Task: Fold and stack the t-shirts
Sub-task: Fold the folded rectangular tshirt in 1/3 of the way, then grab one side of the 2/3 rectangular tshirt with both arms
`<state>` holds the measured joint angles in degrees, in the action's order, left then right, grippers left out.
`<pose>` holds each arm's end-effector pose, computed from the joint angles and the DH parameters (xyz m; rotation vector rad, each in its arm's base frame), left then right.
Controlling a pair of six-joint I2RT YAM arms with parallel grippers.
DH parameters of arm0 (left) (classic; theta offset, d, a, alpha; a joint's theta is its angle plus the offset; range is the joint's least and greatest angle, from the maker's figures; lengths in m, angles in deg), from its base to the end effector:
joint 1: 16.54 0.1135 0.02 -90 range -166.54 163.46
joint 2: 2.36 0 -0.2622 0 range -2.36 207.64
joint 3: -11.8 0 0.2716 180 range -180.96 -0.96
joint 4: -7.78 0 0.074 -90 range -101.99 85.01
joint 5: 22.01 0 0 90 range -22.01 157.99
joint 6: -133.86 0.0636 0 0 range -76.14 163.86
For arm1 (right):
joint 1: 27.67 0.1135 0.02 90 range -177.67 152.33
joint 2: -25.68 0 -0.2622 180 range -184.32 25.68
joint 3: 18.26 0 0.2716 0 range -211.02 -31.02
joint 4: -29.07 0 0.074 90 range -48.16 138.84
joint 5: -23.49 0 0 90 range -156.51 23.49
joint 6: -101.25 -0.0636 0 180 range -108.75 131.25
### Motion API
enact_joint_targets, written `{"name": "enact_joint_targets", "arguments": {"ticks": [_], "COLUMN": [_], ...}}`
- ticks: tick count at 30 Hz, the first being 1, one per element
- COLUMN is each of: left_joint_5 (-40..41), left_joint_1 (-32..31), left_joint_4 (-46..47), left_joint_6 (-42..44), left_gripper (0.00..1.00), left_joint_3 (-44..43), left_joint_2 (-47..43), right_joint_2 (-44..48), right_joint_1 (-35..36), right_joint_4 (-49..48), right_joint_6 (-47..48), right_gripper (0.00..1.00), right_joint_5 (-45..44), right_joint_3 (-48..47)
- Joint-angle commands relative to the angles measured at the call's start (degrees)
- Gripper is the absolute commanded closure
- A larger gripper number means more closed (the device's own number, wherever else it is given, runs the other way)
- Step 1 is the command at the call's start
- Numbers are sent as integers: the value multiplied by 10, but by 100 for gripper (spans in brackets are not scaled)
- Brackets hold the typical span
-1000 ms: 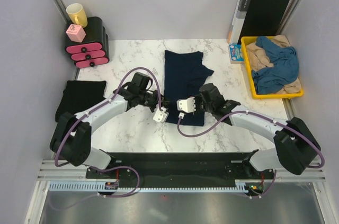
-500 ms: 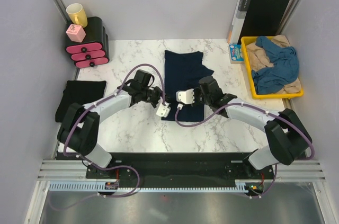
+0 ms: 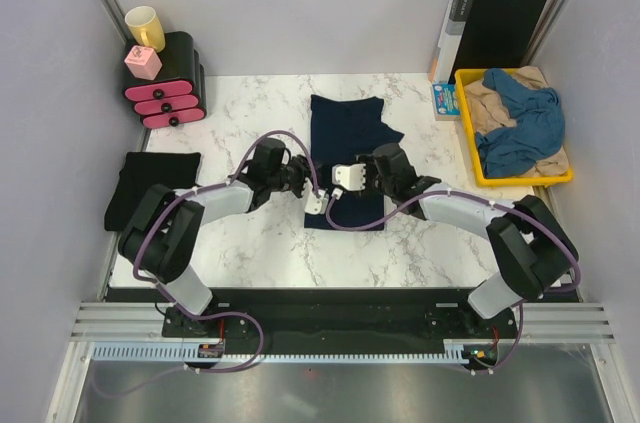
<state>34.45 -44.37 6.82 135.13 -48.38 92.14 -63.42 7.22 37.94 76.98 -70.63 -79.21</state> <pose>0.3095 -0.2031 0.1484 1.9278 0.7628 0.0322 0.3021 0.2051 0.1648 -1.6986 1.4619 -0.3746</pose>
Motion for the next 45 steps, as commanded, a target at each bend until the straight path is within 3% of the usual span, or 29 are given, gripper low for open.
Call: {"name": "enact_joint_targets", "arguments": {"ticks": [1, 2, 9, 13, 16, 17, 18, 20, 22, 26, 29, 35, 40, 45], "left_joint_5": [14, 16, 62, 123, 101, 81, 62, 2, -54, -89, -110, -120, -85, -82], "left_joint_1": [-1, -2, -8, -9, -3, 0, 1, 1, -1, -19, -26, -29, -29, -29], "left_joint_4": [92, 95, 188, 238, 170, 67, 34, -38, -61, -103, -115, -106, -45, 2], "left_joint_6": [-49, -49, -49, -50, -71, -67, -62, -48, -27, 6, 31, 87, 57, 46], "left_gripper": [40, 1, 1, 1, 0, 1, 1, 1, 1, 0, 0, 0, 0, 1], "left_joint_3": [14, 17, 51, 57, 62, 65, 74, 116, 156, 261, 304, 313, 275, 240], "left_joint_2": [-11, -12, -13, -26, -110, -138, -164, -248, -308, -430, -453, -370, -247, -180], "right_joint_2": [-11, -10, -7, 17, 52, 67, 75, 93, 107, 158, 185, 194, 181, 175], "right_joint_1": [-11, -12, -21, -27, -37, -38, -37, -36, -32, 11, 47, 97, 109, 119], "right_joint_4": [-52, -55, -52, 37, 185, 228, 257, 324, 345, 334, 314, 233, 185, 143], "right_joint_6": [-42, -46, -82, -114, -146, -137, -132, -125, -130, -106, -98, -90, -91, -94], "right_gripper": [36, 36, 36, 40, 50, 52, 53, 53, 48, 45, 44, 44, 44, 44], "right_joint_5": [-41, -46, -105, -83, 19, 39, 97, 130, 148, 134, 133, 115, 107, 85], "right_joint_3": [-28, -29, -42, -62, -96, -103, -108, -109, -92, -22, 30, 106, 131, 163]}}
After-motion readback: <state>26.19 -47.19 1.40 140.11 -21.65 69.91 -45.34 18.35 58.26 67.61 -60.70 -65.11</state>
